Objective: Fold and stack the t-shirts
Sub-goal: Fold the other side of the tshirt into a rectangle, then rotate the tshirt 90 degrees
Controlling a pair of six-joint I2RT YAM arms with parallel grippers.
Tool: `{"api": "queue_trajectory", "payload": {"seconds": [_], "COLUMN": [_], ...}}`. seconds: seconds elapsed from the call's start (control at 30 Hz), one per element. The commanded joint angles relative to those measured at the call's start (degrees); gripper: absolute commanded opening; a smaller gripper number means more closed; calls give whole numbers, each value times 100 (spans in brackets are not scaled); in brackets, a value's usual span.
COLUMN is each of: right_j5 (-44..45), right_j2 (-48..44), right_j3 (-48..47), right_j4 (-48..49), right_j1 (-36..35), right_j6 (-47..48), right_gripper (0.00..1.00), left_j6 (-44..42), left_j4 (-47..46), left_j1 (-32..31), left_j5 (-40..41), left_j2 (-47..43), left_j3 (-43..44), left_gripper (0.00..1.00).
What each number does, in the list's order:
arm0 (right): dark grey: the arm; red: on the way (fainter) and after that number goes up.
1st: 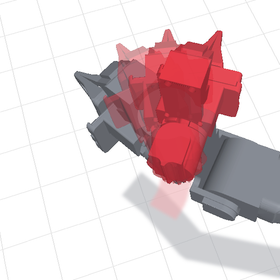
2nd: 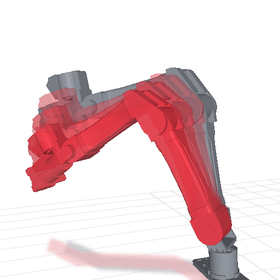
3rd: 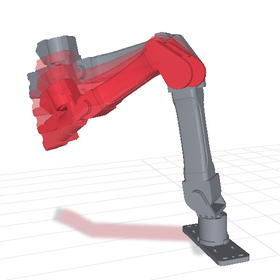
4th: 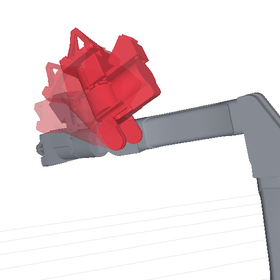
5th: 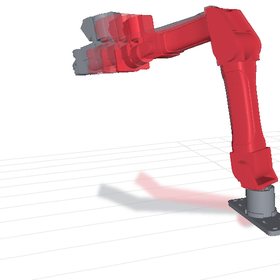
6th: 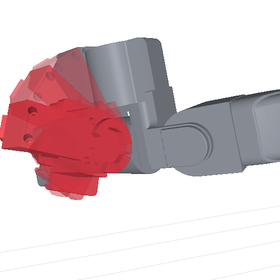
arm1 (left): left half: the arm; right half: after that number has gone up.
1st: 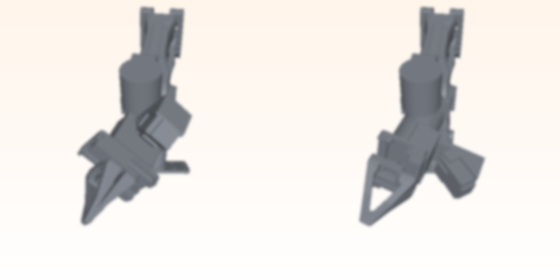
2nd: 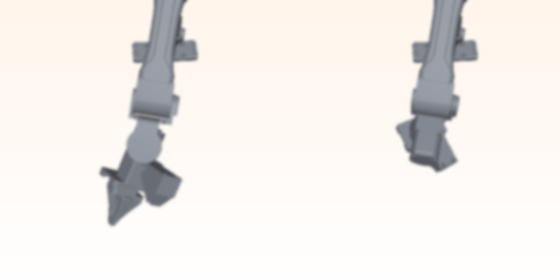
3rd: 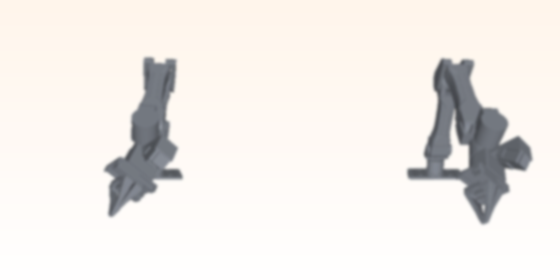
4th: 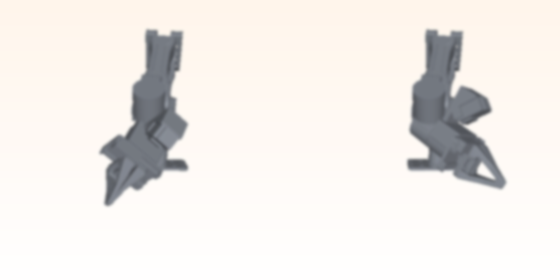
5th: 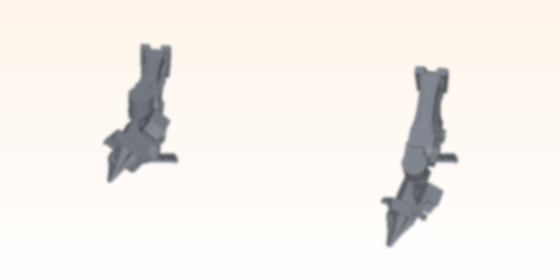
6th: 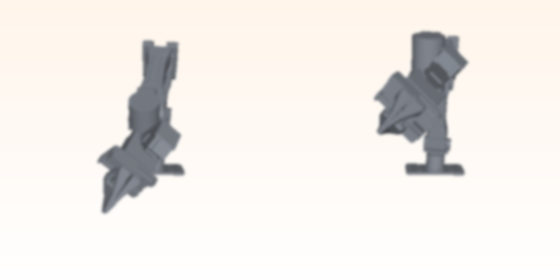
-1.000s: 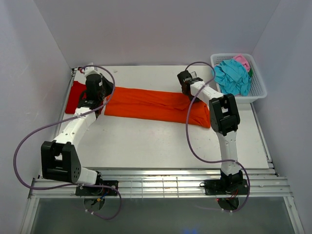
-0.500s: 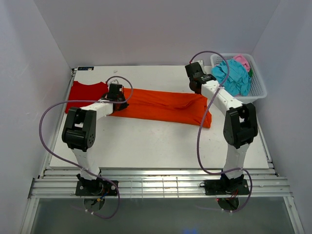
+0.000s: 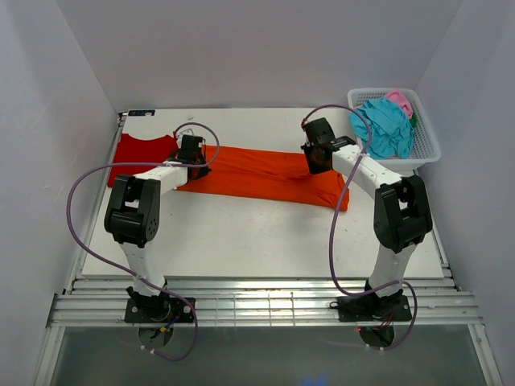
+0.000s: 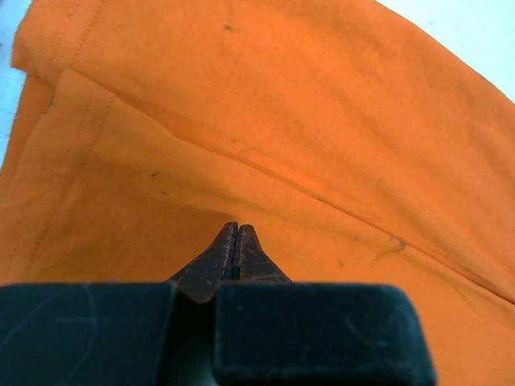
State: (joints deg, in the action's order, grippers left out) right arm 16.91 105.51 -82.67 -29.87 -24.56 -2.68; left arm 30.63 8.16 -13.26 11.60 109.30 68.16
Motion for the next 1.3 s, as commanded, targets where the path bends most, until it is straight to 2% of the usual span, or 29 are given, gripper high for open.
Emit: {"api": "queue_trajectory", "payload": {"seconds": [0.0,0.27,0.53,0.93,1.27], "right_j5": [-662,-1058,-1067,-750,-487], "right_j2": [57,496,619,1542,1762], "right_j3": [-21,-161,-38,-1093,-2067], "right_j4": [157,42,183,297,271], "right_j1": [-23,-40,-111,-111,-111], "right_j6": [-66,-110,-119,-136,-40], "right_gripper": [12,12,11,10,10], "left_j6": [-66,-40,-66,4,-5], "left_j4": [80,194,203,221,203], "left_j1": [16,16,16,25,25], "left_j5": [238,343,396,431,449], "left_j2": [-128,-110,-110,-119,-233], "left_j3": [171,189,180,40,-110], "left_gripper": [0,0,0,0,0]}}
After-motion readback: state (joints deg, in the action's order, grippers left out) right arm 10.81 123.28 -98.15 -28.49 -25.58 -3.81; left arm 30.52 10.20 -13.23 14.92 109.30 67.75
